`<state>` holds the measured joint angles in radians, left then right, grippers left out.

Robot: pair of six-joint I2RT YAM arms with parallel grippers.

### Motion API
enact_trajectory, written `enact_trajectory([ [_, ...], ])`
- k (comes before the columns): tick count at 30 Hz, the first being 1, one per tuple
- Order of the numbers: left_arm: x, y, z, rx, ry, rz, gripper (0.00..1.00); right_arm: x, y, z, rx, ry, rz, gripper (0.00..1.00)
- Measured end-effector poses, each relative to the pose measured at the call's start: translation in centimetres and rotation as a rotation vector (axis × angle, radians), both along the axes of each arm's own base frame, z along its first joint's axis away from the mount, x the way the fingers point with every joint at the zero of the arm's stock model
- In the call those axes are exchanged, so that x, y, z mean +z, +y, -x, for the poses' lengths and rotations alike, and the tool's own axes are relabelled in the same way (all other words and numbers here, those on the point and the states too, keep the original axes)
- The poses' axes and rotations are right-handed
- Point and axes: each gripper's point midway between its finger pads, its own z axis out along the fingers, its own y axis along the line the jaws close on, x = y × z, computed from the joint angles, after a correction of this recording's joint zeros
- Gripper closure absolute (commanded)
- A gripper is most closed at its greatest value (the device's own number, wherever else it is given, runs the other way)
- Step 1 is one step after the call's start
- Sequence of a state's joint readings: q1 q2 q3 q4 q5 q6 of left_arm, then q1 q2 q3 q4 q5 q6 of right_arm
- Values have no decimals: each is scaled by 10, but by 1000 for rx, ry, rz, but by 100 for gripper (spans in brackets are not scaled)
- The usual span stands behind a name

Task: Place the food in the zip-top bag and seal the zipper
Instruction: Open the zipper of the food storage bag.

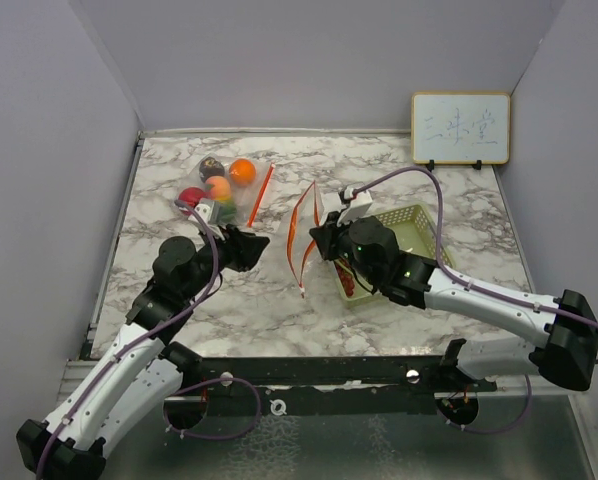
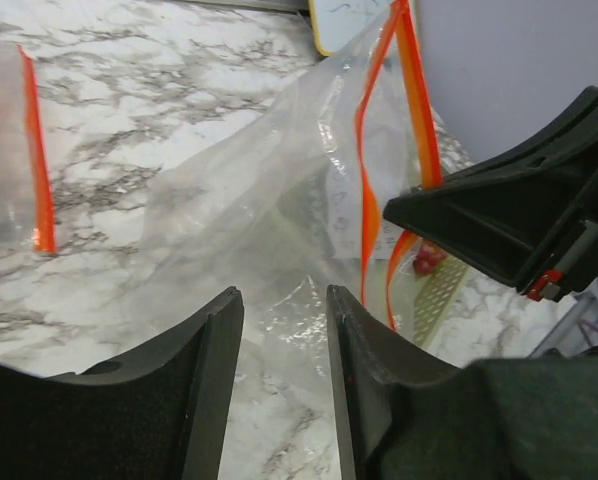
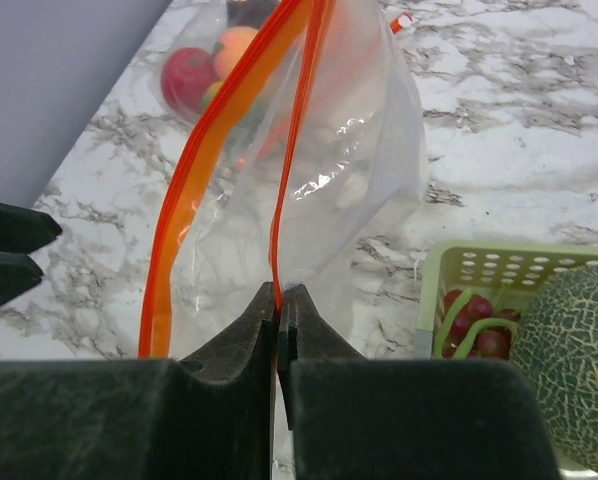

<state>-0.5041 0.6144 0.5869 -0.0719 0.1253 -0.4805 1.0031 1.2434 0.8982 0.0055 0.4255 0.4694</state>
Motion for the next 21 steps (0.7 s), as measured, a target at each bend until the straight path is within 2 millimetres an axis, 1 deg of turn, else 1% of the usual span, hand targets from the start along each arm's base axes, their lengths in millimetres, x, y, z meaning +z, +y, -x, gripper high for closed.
enact_trajectory([
  [2, 2, -8, 2, -35, 12, 34, 44, 5, 4, 1, 18, -10, -19, 98],
  [5, 8, -17, 7, -83, 20, 77, 37, 7, 9, 1, 33, -15, -33, 98],
  [9, 23, -24, 12, -128, -9, 136, 36, 4, 15, 1, 54, -11, -38, 98],
  [13, 24, -28, 12, -150, -17, 153, 37, 0, 20, 1, 73, -3, -35, 98],
  [16, 20, -34, 8, -168, -13, 162, 38, 3, 23, 2, 84, -3, -41, 98],
  [18, 14, -38, 4, -172, 0, 166, 39, 6, 26, 3, 94, -6, -50, 98],
  [21, -5, -43, -3, -170, 44, 153, 39, 8, 28, 4, 106, -8, -57, 98],
])
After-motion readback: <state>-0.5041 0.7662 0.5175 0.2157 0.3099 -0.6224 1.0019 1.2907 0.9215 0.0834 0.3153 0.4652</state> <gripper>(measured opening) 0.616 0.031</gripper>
